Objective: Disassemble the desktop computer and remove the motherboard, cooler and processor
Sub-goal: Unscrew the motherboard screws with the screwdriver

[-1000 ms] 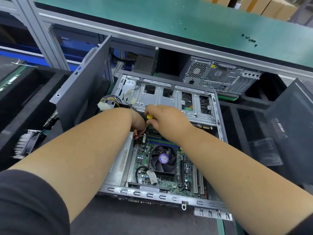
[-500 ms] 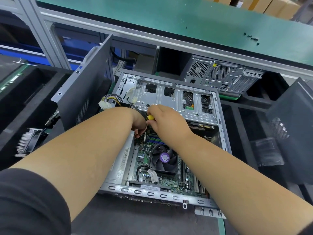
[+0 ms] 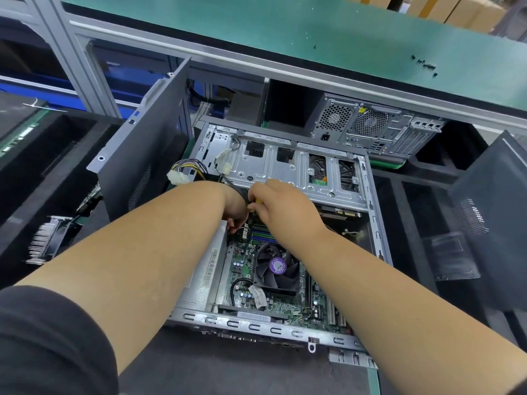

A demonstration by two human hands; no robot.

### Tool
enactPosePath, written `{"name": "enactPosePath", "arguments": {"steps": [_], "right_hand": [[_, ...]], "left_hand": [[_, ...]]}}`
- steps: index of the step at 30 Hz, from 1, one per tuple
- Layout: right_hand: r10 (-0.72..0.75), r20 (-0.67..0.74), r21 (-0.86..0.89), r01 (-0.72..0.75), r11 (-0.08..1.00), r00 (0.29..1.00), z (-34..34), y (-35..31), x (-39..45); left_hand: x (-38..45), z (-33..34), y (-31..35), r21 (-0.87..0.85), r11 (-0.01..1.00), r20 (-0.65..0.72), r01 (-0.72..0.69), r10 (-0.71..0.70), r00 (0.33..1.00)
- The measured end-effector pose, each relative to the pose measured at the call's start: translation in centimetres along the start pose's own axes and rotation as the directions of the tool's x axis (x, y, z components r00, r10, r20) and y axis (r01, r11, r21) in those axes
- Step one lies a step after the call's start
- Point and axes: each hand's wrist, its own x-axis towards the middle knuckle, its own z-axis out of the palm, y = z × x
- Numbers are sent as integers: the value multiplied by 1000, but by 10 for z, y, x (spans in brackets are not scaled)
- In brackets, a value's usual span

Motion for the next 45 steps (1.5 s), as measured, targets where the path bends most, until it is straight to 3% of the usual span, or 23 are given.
{"name": "enactPosePath", "arguments": {"steps": [12, 18, 24, 36, 45], "right_hand": [[48, 15, 13, -48, 999, 999, -3, 0, -1], [35, -9, -7, -35, 999, 999, 1, 0, -1], [28, -23, -68, -30, 997, 999, 1, 2, -4], [33, 7, 1, -33, 999, 999, 0, -2, 1], [23, -30, -44, -24, 999, 999, 3, 0, -5]], "left_hand": [[8, 0, -1, -128, 992, 50, 21, -15, 999], [7, -1, -2, -69, 996, 47, -61, 64, 997], [13, 1, -5, -181, 983, 18, -42, 46, 999], [8, 2, -3, -72, 994, 19, -88, 90, 996], [10, 2, -5, -135, 989, 46, -65, 72, 996]]}}
